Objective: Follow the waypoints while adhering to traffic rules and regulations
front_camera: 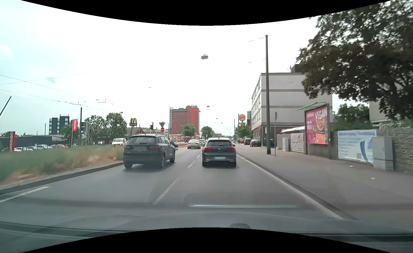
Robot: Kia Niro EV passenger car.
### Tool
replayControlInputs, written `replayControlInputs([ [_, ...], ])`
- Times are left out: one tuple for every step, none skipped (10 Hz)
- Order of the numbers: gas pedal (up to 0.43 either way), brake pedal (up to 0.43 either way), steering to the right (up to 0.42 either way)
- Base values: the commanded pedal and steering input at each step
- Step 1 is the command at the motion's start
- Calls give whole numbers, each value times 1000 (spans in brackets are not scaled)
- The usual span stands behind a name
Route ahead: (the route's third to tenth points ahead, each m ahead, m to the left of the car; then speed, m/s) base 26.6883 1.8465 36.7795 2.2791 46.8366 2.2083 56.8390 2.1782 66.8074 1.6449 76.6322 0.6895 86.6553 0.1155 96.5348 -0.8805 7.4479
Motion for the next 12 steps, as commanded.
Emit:
replayControlInputs([
  [28,0,-11],
  [28,0,-11],
  [28,0,-11],
  [28,0,-11],
  [28,0,-12],
  [28,0,-12],
  [28,0,-12],
  [28,0,-12],
  [28,0,-12],
  [28,0,-12],
  [28,0,-12],
  [28,0,-12],
])
